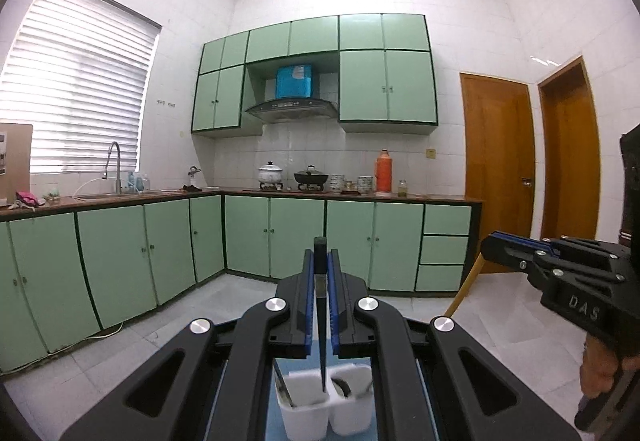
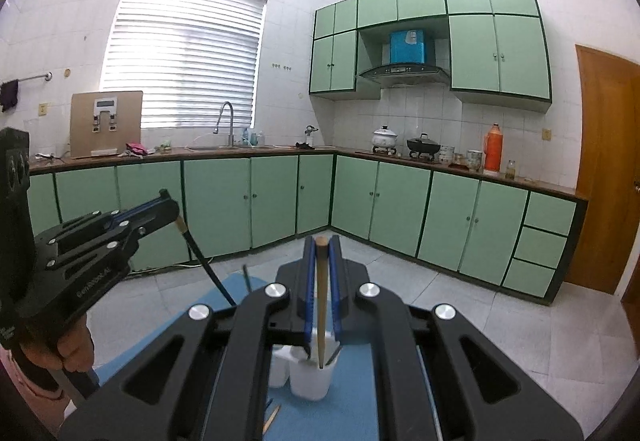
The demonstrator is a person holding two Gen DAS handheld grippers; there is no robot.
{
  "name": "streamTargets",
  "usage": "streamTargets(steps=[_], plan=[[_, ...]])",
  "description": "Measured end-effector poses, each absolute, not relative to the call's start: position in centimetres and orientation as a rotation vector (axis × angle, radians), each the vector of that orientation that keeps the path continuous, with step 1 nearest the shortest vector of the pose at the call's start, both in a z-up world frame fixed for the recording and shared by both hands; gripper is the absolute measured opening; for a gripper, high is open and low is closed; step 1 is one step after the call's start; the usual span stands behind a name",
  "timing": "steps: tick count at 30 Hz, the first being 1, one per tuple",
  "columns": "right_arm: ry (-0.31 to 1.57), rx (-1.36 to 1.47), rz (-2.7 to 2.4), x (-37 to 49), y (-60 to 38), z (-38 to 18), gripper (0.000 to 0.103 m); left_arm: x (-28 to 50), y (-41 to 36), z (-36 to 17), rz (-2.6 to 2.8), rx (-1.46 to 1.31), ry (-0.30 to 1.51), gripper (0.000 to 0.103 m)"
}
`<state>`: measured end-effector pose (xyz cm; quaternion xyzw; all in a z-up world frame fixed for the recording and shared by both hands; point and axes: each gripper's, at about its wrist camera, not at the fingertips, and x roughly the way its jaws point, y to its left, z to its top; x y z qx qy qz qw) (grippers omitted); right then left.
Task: Organize utensils
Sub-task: 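Carry both chopsticks over the white holder and lower them in, then open both tools to release the chopsticks into the holder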
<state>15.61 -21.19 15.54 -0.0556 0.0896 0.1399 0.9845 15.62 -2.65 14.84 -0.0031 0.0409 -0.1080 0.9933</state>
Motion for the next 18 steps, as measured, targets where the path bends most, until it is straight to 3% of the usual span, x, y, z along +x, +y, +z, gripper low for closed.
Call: streamTargets(steps=[18], plan=[[0.322, -0.065, 0.249, 26.1, -19.6, 7.2, 0.006, 27.5, -3.0, 6.3, -0.143, -0.007, 0.264, 0.006]])
